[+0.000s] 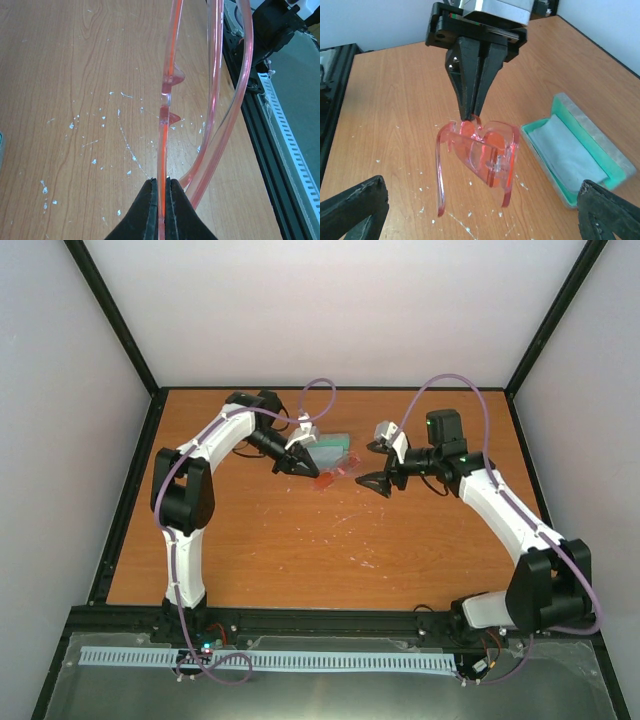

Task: Organize the sunglasses
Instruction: Fold the sunglasses.

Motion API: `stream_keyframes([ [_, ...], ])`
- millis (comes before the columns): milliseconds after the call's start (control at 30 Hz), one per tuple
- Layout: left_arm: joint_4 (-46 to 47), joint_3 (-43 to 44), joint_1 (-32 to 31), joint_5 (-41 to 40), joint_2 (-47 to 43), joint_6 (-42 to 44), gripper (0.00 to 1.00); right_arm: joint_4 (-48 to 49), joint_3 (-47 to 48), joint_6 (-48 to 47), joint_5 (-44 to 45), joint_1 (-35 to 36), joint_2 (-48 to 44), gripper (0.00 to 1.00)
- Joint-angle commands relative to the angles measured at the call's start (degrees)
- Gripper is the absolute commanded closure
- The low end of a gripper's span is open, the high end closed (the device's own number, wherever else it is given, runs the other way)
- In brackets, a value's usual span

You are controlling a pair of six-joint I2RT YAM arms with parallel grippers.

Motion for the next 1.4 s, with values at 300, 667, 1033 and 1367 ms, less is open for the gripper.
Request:
stream_keyframes([
  [300,-0.7,-0.1,-0.1,3.6,-1.8,0.1,0.99,-9.5,12.6,-9.9,-14.2,-0.5,12.4,0.02],
  [667,-0.8,0.6,-0.2,3.6,-1.6,0.3,0.99,-16.1,15.5,-12.2,-14.1,-0.3,15.3,0.15],
  [1033,-0.7,1.7,-0.6,3.9,-1.2,0.0,0.99,-15.4,16.4,-10.5,-13.5,1.5,17.5,0.28],
  [1367,-0.7,1.9,-0.6,4.4,-1.3,-0.2,0.99,-15.3,18.3,-9.7,-13.0,2.8,19.8,0.48],
])
